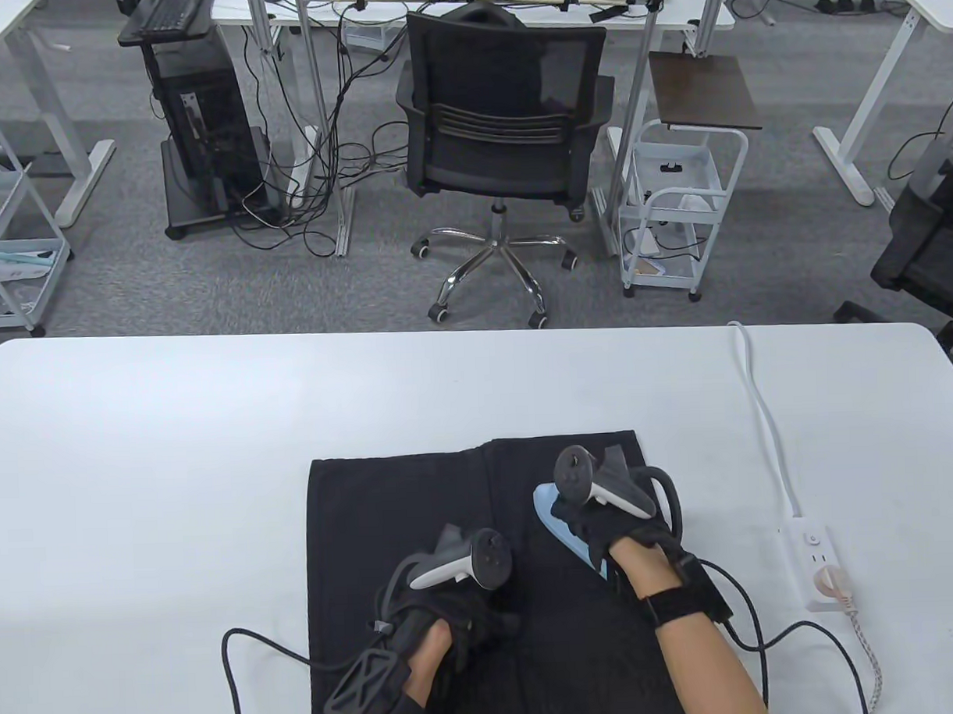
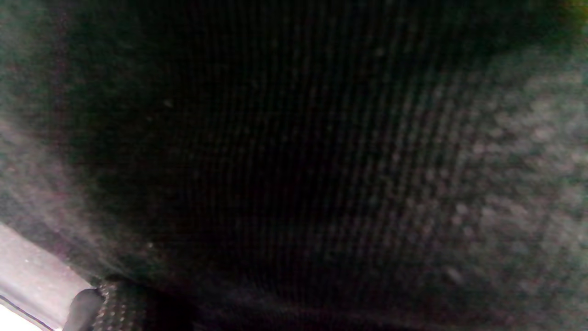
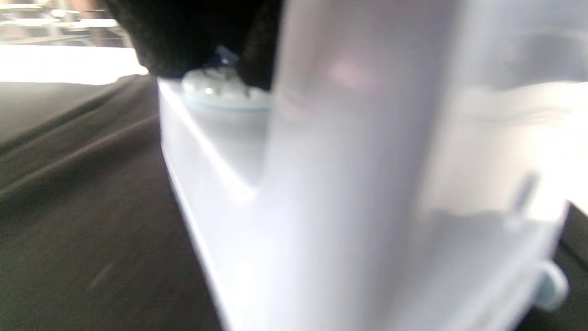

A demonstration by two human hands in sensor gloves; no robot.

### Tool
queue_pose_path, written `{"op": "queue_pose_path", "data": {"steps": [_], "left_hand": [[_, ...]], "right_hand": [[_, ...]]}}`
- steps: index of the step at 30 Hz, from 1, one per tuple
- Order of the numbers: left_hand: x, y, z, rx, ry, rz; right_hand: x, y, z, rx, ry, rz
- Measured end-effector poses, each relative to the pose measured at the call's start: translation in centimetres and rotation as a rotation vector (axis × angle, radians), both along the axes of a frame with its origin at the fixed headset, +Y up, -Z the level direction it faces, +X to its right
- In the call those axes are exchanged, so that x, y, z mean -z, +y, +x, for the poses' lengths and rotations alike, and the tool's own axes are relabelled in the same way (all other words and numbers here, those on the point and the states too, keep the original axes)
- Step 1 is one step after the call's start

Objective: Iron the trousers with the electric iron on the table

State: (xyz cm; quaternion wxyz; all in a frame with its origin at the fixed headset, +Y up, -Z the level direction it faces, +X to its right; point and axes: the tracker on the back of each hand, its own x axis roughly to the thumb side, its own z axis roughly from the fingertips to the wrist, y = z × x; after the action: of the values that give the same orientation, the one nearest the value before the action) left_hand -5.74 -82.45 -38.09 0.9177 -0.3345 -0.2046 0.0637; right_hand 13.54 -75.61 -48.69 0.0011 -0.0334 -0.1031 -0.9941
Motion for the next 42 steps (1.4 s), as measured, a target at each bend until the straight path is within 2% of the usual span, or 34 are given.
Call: {"op": "queue_pose_path", "data": {"steps": [3, 5, 12, 16, 20, 22, 26, 31, 34, 38, 42], "left_hand": [[0.0, 0.0, 0.0, 0.001, -0.001, -0.001], [0.0, 0.0, 0.0, 0.000, 0.000, -0.002], [-0.1, 0.0, 0.0, 0.000, 0.000, -0.003], [-0.1, 0.0, 0.0, 0.002, 0.000, -0.008], [-0.1, 0.0, 0.0, 0.002, 0.000, -0.007], [-0.1, 0.0, -0.1, 0.002, 0.000, -0.007], [-0.1, 0.0, -0.1, 0.002, 0.000, -0.005], [-0.1, 0.0, -0.1, -0.002, 0.000, -0.003], [-0.1, 0.0, -0.1, -0.003, -0.001, 0.004], [0.0, 0.1, -0.1, 0.001, -0.004, 0.015], [0.1, 1.2, -0.3, 0.013, -0.009, 0.087]], "right_hand": [[2.6, 0.1, 0.1, -0.002, -0.115, 0.005], [3.2, 0.1, 0.1, -0.001, -0.137, -0.001], [1.9, 0.1, 0.1, -0.005, -0.145, -0.004], [-0.9, 0.0, 0.0, -0.001, -0.058, -0.006], [-5.1, -0.1, -0.1, -0.005, 0.049, -0.003], [-8.2, -0.2, 0.0, -0.008, 0.118, -0.002], [-12.9, -0.3, 0.3, -0.009, 0.203, -0.004], [-17.5, -0.4, 0.5, -0.013, 0.282, -0.015], [-18.9, -0.4, 0.7, -0.012, 0.307, -0.003], [-18.9, -0.4, 0.8, 0.007, 0.308, -0.013], [-18.8, -0.2, 0.7, 0.017, 0.281, -0.017]]}}
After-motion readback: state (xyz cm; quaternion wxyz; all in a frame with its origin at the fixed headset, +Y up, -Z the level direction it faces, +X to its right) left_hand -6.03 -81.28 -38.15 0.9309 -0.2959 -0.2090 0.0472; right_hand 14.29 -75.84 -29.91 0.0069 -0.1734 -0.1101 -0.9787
